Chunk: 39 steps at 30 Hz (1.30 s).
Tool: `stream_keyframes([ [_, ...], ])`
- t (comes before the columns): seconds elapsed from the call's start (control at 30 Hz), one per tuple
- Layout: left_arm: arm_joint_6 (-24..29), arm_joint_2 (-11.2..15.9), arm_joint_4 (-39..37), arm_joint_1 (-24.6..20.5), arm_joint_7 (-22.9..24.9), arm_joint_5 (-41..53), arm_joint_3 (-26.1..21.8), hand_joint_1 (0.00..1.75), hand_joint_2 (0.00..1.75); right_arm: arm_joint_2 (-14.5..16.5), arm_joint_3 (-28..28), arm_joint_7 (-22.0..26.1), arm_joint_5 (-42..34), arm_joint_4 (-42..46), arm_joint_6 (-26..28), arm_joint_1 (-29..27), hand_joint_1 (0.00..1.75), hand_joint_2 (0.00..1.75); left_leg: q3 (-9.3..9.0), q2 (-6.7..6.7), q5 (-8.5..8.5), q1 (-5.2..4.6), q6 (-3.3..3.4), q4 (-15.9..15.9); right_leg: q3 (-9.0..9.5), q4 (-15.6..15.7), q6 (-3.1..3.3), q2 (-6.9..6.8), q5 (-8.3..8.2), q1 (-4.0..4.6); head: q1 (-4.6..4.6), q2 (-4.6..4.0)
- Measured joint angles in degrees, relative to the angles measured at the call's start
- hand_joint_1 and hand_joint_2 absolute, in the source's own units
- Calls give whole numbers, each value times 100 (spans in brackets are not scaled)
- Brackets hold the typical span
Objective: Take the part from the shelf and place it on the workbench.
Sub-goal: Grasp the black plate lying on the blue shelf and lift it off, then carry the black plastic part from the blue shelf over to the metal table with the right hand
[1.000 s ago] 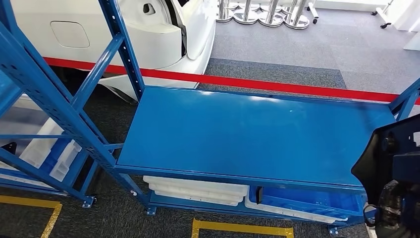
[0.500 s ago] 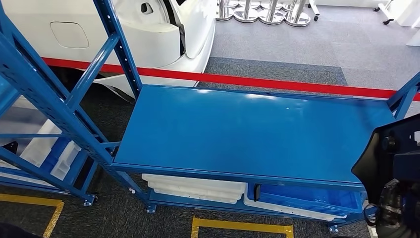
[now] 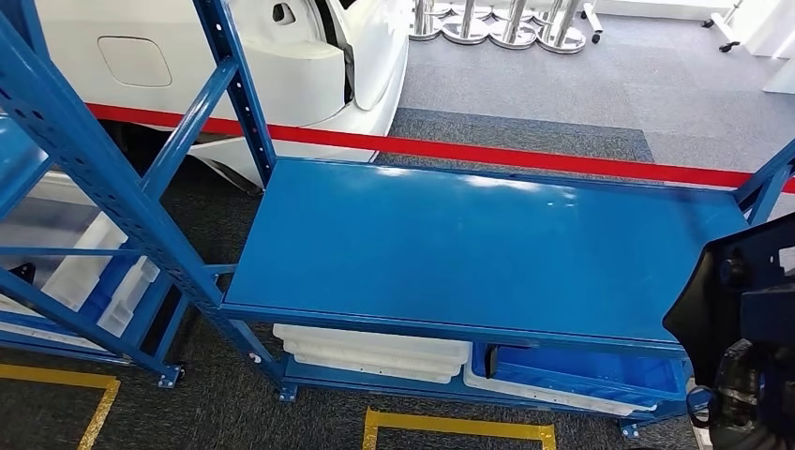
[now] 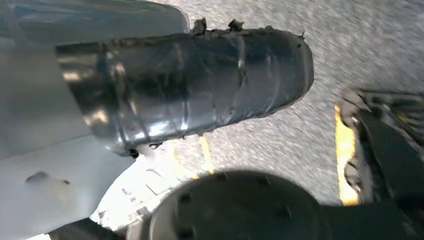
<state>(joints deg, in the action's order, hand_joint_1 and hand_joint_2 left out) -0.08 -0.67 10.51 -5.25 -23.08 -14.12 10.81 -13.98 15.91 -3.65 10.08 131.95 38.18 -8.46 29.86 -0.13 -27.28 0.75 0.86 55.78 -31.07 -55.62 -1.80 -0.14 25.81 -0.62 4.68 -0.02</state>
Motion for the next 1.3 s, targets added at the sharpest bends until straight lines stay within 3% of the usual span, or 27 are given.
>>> stream_keyframes([
  [0.07, 2, -42, 0, -3, -2, 0, -1, 0, 0, -12, 0, 0, 1, 1, 0, -1, 175, 175, 28, 9, 42, 20, 64, -14, -216, -493, -50, 0, 317, -11, -11, 0],
  [0.13, -1, -101, 0, -3, -2, 0, -2, 0, 0, -24, 3, 0, 0, -1, -1, -4, 175, 175, 70, 9, 68, 11, 89, -12, -567, -1299, -88, 0, 712, -28, -19, 0],
  [0.17, -1, -122, 0, 0, -2, 0, -2, 0, 0, -27, 5, 0, -1, -2, -1, -7, 175, 175, 86, 9, 79, 5, 91, -11, -675, -1564, -95, -1, 797, -33, -18, 1],
  [0.2, -1, -139, 0, 2, -3, 0, -2, 0, 0, -28, 9, 0, -3, -3, -1, -9, 175, 175, 98, 8, 89, 0, 88, -10, -686, -1626, -91, -1, 775, -36, -17, 1],
  [0.23, -2, -149, 0, 3, -4, 0, -2, 0, 0, -28, 11, 0, -4, -4, -1, -10, 175, 175, 102, 5, 97, -6, 83, -10, -574, -1439, -72, -1, 644, -36, -17, 1],
  [0.3, -10, -156, 0, 1, -7, 0, -2, 0, 0, -31, 15, 0, -4, -3, 0, -5, 175, 175, 104, -2, 113, -16, 64, -10, -135, -623, 11, -2, 274, -18, -17, 1],
  [0.37, -21, -156, 0, -3, -9, 0, -2, 0, 0, -34, 16, 0, 1, -1, 0, 0, 175, 175, 124, -3, 133, -27, 17, -5, 167, -1, 82, -11, 83, 14, -15, 1],
  [0.5, -27, -156, 0, -6, -14, 0, -2, 0, 0, -36, 19, 0, 3, 2, 0, -5, 175, 175, 173, 8, 122, -8, -122, 22, 186, 199, 158, -14, -16, 23, -9, 0],
  [0.63, -27, -142, 0, -7, -15, 0, 0, 0, 0, -36, 20, 0, 4, 2, 0, -5, 175, 175, 397, 3, -333, -6, -189, 551, 170, 301, 235, -36, -120, 0, -4, 0],
  [0.7, -27, -139, 0, -7, -15, 0, 0, 0, 0, -36, 20, 0, 4, 2, 0, -5, 175, 175, 418, 3, -364, -5, -190, 599, 167, 301, 236, -36, -122, 0, -4, 1],
  [0.8, -30, -89, 0, 0, -12, 0, 1, 0, 0, -34, 20, -2, -1, 1, 0, -15, 175, 175, 551, 4, -556, 3, -219, 1041, 91, 262, 231, -38, -151, -4, -3, 1],
  [0.83, -32, -56, 0, 3, -10, 0, 1, 0, 0, -33, 20, -3, -2, 1, 0, -20, 175, 175, 460, 5, -512, 12, -238, 1002, 32, 219, 220, -38, -171, -12, -2, 0],
  [0.9, -34, -4, 0, -1, -8, 0, 1, 0, 0, -32, 19, -4, -3, 1, 0, -24, 175, 175, 53, -6, -274, 32, -247, 429, -96, 90, 161, -30, -192, -19, -2, 0],
  [0.97, -36, -1, 0, -11, -10, 0, 1, 0, 0, -32, 21, -3, -2, 2, 0, -24, 175, 175, -129, -30, -195, 23, -175, 60, -153, 16, 82, -23, -200, -9, -10, 0],
  [1.07, -36, -8, 0, -6, -16, 0, 0, 0, 0, -33, 21, -3, -1, 2, 0, -26, 175, 175, -77, -25, -121, 21, -30, 48, -186, 3, -28, -13, -223, -18, -17, 0],
  [1.13, -34, -53, 0, -11, -20, 0, -1, 0, 0, -39, 19, -4, -1, 2, 0, -28, 175, 175, -16, -4, -39, 42, 54, 32, -338, -341, -82, -6, 55, -26, -30, 0],
  [1.23, -29, -129, 0, -11, -20, 0, -2, 0, 0, -45, 17, -4, -1, 1, 0, -35, 175, 175, 131, 3, 63, 26, 93, 36, -759, -1477, -131, -5, 719, -37, -42, 0],
  [1.27, -27, -143, 0, -9, -20, 0, -2, 0, 0, -46, 17, -4, -1, 0, 0, -39, 175, 175, 178, 4, 95, 17, 92, 37, -788, -1657, -128, -5, 788, -39, -41, 0],
  [1.3, -28, -151, 0, -8, -20, 0, -2, 0, 0, -46, 17, -4, -2, 0, 0, -41, 175, 175, 217, 3, 126, 8, 88, 38, -697, -1598, -110, -5, 747, -38, -41, 0],
])
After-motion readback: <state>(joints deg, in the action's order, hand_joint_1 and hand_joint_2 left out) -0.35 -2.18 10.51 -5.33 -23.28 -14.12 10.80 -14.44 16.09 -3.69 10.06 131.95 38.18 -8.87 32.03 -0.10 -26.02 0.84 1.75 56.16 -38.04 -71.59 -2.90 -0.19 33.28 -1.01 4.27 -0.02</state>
